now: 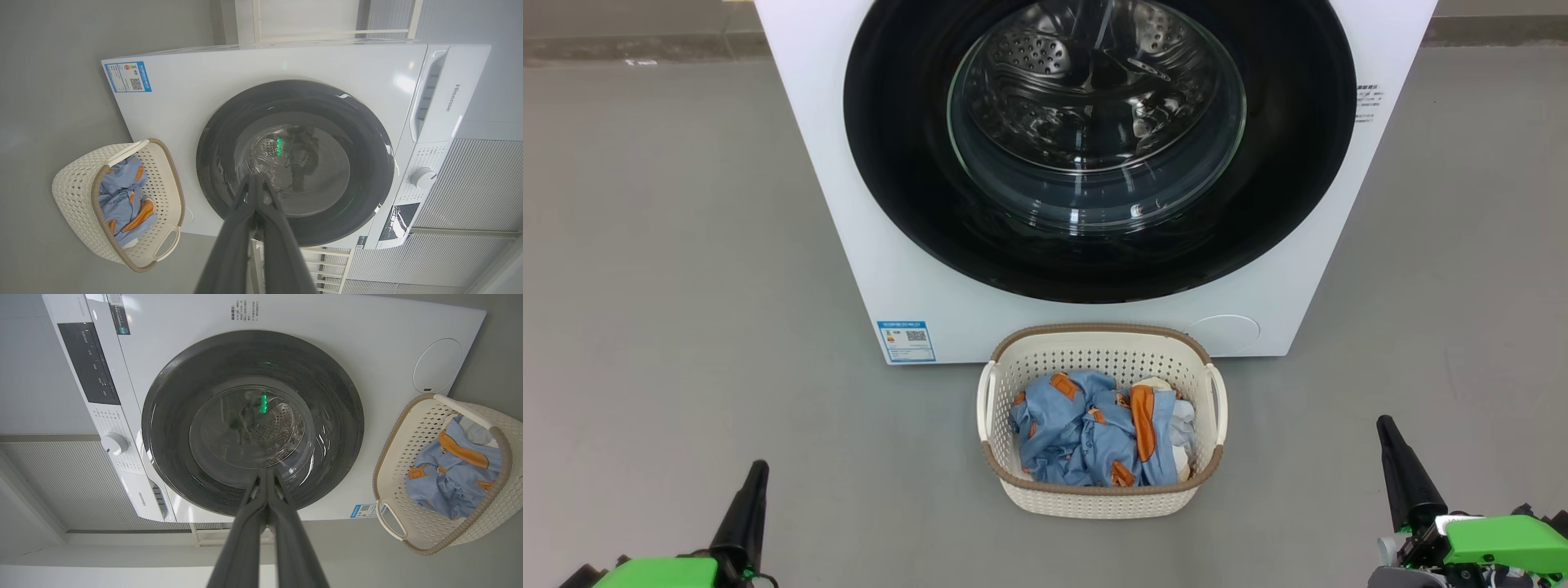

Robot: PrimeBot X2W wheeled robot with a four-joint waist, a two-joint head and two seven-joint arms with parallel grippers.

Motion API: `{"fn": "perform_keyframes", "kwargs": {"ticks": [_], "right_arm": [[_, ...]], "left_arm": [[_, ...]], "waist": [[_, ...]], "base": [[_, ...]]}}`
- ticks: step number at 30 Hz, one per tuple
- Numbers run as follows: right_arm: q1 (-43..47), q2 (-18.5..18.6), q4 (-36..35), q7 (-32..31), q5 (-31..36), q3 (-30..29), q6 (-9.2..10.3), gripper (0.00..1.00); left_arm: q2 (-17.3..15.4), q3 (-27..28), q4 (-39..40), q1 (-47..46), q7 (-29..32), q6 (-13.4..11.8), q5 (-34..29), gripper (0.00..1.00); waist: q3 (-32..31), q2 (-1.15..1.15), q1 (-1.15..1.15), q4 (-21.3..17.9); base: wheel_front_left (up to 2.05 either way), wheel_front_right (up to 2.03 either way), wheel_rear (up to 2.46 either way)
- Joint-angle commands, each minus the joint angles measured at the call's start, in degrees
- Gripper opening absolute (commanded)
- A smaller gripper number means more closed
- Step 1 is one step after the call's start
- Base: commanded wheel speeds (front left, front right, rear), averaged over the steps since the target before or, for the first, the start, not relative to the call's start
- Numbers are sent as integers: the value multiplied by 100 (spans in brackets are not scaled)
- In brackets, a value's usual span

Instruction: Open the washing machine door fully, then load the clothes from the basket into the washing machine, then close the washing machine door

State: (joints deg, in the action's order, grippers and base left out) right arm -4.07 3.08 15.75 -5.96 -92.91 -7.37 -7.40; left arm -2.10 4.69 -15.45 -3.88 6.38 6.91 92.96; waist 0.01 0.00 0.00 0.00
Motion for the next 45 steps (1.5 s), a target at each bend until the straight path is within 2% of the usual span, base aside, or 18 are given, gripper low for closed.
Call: {"fn": "perform_keyframes", "kwargs": {"ticks": [1, 45], "right_arm": [[-254, 15, -135, -19, 40, 124, -9, 0], [-255, 7, -135, -29, 51, 112, -9, 0]], "left_arm": [[-78, 194, 102, -278, 17, 58, -88, 0], [-78, 195, 102, -278, 18, 58, -89, 0]], "waist": [[0, 0, 0, 0], [0, 0, 0, 0]], "base": [[0, 0, 0], [0, 0, 0]]}}
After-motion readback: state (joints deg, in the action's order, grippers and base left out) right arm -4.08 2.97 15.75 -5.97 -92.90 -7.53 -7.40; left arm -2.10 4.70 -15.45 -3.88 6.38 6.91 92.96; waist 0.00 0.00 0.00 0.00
